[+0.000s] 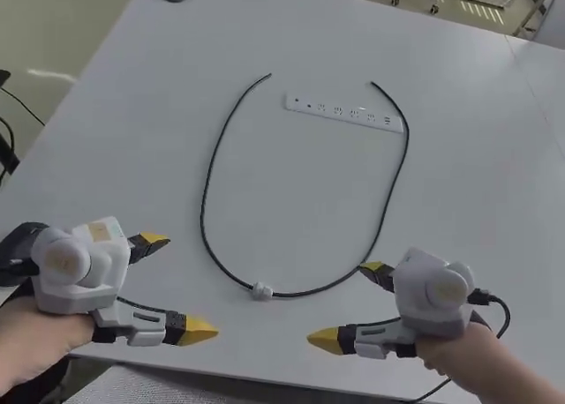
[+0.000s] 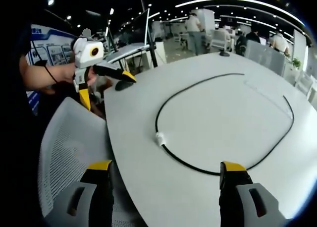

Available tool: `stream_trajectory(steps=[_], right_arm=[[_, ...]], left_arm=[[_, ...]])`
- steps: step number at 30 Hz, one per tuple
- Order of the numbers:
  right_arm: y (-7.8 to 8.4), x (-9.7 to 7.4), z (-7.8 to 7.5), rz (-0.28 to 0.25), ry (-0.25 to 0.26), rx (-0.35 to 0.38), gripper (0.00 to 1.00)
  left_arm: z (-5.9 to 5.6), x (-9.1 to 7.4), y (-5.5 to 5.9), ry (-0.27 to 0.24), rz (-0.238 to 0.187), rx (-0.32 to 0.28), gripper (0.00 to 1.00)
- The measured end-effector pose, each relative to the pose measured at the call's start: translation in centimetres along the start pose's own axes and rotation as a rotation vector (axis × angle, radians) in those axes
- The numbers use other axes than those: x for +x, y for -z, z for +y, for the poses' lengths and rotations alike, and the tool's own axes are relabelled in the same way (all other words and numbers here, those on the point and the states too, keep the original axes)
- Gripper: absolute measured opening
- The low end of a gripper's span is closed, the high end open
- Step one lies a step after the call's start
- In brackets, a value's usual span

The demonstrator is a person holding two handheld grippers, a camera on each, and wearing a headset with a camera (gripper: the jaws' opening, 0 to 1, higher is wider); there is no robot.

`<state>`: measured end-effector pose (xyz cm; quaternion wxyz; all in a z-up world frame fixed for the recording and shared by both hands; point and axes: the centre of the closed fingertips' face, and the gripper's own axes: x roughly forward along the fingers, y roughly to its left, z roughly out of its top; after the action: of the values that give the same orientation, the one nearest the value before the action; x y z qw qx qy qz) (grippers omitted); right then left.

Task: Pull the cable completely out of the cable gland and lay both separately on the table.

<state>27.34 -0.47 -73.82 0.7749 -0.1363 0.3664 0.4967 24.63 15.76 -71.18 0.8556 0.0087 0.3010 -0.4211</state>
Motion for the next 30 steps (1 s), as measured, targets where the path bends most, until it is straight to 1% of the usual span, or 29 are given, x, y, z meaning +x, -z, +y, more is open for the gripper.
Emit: stream_trajectory(steps=[3,7,8,11,14,15,16,19,21,23,27,30], right_arm=[[-0.7,0.7,0.1,0.01,-0.014,-0.043,0.85],[-1.3,1.8,0.2,0.018,-0.036,-0.075,0.8],[-1.4,2.2,0.3,0.028,-0.046,-0.088,0.78],[-1.5,3.0,0.3,0.049,-0.056,-0.12,0.74],[-1.9,3.8,0.3,0.061,-0.072,-0.136,0.71],[-1.9,4.0,0.3,0.065,-0.075,-0.141,0.7],[-1.9,4.3,0.3,0.074,-0.079,-0.147,0.69],[-1.9,4.8,0.2,0.088,-0.092,-0.148,0.64],[-1.8,5.3,0.3,0.106,-0.103,-0.151,0.6],[-1.7,5.7,0.6,0.12,-0.121,-0.153,0.55],[-1.3,6.7,1.0,0.152,-0.144,-0.168,0.48],[-1.2,7.4,1.0,0.171,-0.154,-0.186,0.43]], left_arm=[[-0.1,0.1,0.4,0.001,0.012,-0.004,0.96],[0.0,0.2,0.9,-0.002,0.019,-0.01,0.96],[0.0,0.2,1.0,-0.004,0.02,-0.012,0.96],[0.0,0.3,1.4,-0.005,0.024,-0.018,0.95],[0.4,0.2,1.9,-0.013,0.037,-0.02,0.95],[0.6,0.2,2.0,-0.016,0.034,-0.028,0.95],[0.7,0.1,2.0,-0.015,0.026,-0.036,0.95],[0.8,0.1,2.1,-0.019,0.032,-0.037,0.95],[0.9,0.1,2.2,-0.021,0.031,-0.041,0.94],[0.8,0.1,2.2,-0.018,0.028,-0.05,0.94],[0.6,0.4,2.5,-0.017,0.036,-0.045,0.95],[0.6,0.5,2.5,-0.017,0.03,-0.056,0.94]])
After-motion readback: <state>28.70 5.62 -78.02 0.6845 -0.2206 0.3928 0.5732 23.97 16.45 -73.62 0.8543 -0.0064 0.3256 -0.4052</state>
